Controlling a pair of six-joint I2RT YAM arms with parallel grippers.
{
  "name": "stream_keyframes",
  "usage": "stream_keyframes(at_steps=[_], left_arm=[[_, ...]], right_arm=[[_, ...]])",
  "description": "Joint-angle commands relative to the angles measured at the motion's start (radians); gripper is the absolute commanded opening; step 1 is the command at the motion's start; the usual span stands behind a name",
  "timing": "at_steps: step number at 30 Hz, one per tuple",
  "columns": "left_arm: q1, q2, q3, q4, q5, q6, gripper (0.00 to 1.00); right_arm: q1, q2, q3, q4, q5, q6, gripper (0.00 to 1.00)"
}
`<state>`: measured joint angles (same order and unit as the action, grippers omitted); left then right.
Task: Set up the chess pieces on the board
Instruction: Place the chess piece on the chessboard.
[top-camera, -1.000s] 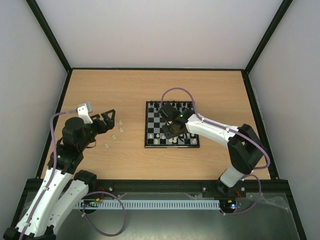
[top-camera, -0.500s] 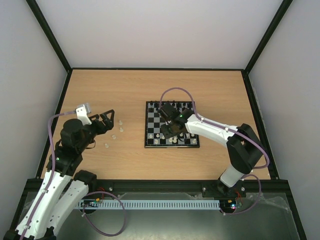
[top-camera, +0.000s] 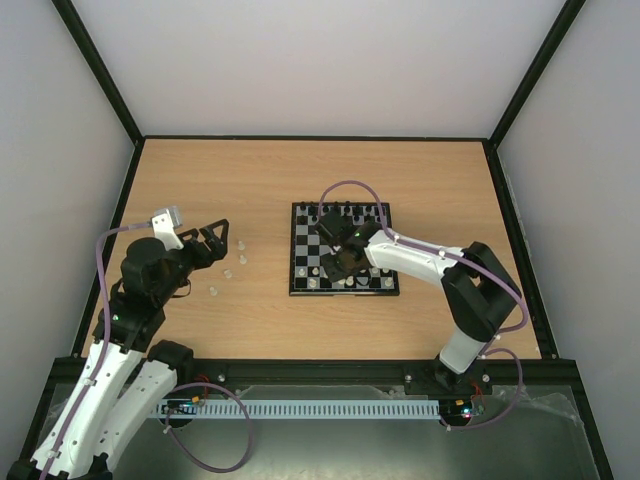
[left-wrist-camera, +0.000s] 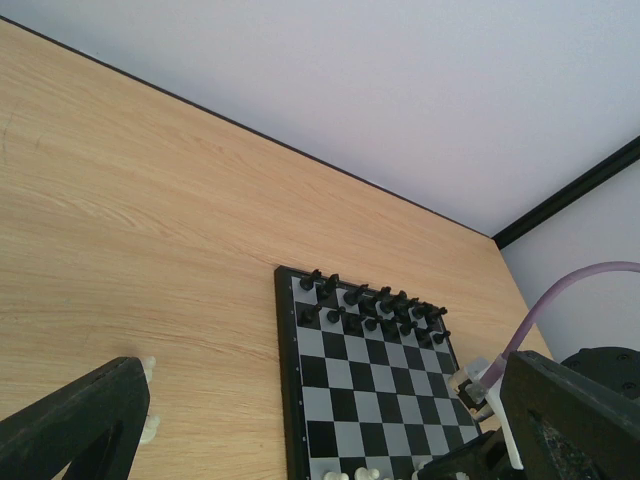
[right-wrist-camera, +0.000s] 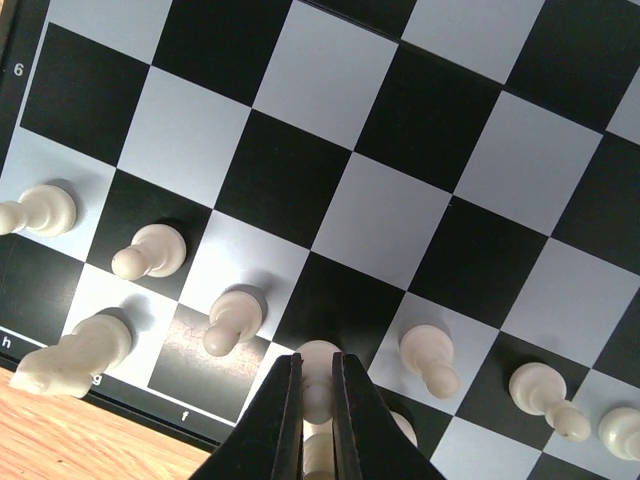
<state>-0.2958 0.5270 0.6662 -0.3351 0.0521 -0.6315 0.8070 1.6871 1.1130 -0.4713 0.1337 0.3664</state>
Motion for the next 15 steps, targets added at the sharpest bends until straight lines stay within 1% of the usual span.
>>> stream_keyframes(at_steps=[1, 5, 9, 10, 13, 15], left_arm=[[0.005, 0.002, -0.016, 0.003, 0.004, 0.0, 0.99], [0.005, 0.002, -0.015, 0.003, 0.004, 0.0, 0.99], [0.005, 0.003, -0.014, 0.005, 0.003, 0.0, 1.0], [0.004, 0.004, -0.016, 0.004, 0.004, 0.0, 1.0], [0.006, 0.003, -0.017, 0.007, 0.005, 0.0, 1.0], [0.005, 0.005, -0.017, 0.007, 0.005, 0.0, 1.0]], right_arm=[[-0.001, 0.028, -0.012, -0.006, -0.01, -0.006, 0.05], [-0.001, 0.035, -0.009, -0.002, -0.016, -0.007, 0.09], [-0.001, 0.042, -0.009, -0.003, -0.016, -0.009, 0.1], [-0.002, 0.042, -0.009, -0.003, -0.016, -0.009, 0.13], [-0.001, 0.039, -0.009, -0.004, -0.013, -0.009, 0.18], [-0.001, 0.037, -0.008, -0.005, -0.011, -0.009, 0.19]])
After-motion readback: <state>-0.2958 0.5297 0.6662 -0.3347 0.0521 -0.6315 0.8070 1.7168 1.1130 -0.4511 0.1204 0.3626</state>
